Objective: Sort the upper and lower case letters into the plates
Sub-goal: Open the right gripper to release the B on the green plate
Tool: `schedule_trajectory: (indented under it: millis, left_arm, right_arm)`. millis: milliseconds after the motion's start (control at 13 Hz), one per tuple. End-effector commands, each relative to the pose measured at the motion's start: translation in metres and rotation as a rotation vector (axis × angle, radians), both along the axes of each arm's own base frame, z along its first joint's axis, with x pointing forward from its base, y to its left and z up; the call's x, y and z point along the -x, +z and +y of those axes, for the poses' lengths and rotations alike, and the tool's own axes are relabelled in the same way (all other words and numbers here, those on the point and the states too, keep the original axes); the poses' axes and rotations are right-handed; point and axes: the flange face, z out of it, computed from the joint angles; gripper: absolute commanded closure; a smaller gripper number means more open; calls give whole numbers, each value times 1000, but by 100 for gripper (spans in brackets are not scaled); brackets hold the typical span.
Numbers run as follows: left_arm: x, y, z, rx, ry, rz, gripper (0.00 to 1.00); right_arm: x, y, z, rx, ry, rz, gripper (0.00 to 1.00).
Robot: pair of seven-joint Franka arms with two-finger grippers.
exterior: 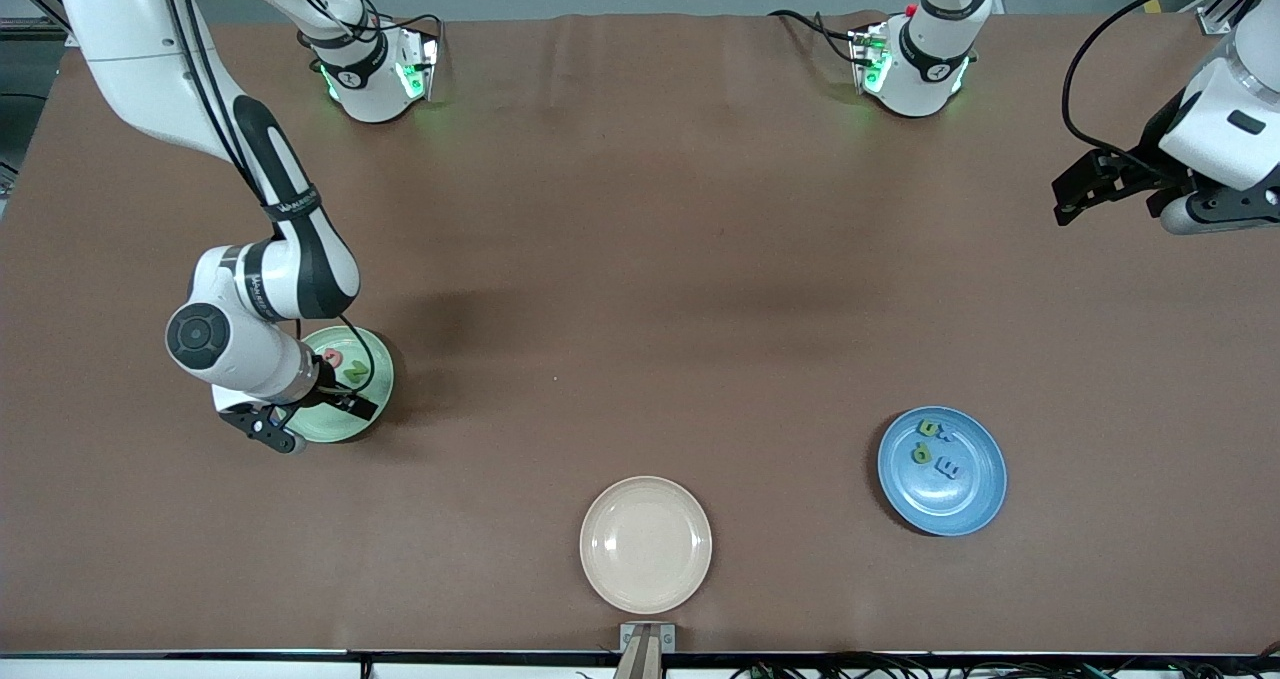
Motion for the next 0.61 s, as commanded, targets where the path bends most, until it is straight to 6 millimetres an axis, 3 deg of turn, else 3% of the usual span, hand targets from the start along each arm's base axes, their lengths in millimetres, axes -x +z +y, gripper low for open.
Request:
schedule_trajectory:
  millis: [0, 153, 307, 537]
  left_arm:
    - [-3, 2, -4, 24, -24, -19, 0]
    - [-2, 3, -9, 21, -34, -24, 0]
    - [-3, 7, -9, 21, -35, -42, 0]
    - [-4, 6, -11, 20, -37, -45, 0]
  right_arm:
    - [-16, 77, -12, 1, 147, 74, 0]
    - [-28, 136, -38, -11, 210, 130, 0]
    - [-30, 178, -64, -8, 271, 164, 0]
    - [-26, 214, -84, -20, 282, 198, 0]
